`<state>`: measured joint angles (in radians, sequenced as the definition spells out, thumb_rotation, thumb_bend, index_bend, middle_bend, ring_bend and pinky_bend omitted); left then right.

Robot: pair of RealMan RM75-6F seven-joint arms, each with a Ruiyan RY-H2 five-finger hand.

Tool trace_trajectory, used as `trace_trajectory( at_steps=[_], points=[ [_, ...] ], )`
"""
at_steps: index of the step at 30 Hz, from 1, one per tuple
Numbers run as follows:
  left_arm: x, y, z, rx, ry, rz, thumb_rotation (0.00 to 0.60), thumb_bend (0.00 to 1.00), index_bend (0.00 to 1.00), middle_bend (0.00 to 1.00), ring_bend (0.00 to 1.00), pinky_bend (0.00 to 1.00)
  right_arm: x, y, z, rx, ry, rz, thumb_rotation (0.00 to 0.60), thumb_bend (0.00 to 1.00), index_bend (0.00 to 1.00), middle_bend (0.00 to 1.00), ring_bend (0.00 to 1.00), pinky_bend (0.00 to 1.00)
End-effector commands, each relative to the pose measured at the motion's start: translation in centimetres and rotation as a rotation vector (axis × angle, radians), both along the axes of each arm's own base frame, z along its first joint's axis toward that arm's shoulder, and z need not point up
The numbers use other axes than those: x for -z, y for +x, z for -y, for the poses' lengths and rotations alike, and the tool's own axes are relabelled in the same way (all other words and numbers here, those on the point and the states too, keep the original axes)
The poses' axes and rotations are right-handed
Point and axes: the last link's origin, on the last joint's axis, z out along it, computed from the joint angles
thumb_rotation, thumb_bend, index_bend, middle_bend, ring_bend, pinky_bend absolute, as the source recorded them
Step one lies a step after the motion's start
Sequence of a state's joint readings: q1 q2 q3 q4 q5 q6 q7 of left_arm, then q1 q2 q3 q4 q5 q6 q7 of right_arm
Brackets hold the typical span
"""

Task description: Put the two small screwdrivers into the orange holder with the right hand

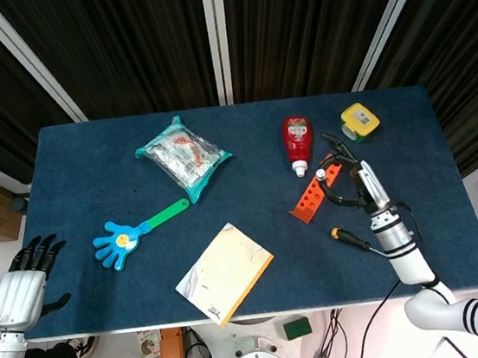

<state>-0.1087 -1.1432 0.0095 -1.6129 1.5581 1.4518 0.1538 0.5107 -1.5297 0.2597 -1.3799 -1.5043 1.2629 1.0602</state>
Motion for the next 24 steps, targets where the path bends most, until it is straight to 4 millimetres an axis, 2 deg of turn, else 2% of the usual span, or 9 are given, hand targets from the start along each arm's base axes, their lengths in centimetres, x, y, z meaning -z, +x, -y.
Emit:
trace_trajectory(
  at_steps=[1,24],
  points=[
    [0.1,0.0,0.0,-0.002,-0.002,-0.001,0.600,0.05,0.15,0.08,0.04,0.18,0.3,0.1,0.5,-0.001,0.022,0.036,0.600,0.40,0.71,0.06,0.00,0.00],
    [0.3,0.2,0.0,0.003,-0.010,-0.009,0.600,0.05,0.16,0.08,0.04,0.18,1.2,-0.1,1.5,0.016,0.075,0.077,0.600,0.41,0.72,0.07,0.00,0.00]
  ],
)
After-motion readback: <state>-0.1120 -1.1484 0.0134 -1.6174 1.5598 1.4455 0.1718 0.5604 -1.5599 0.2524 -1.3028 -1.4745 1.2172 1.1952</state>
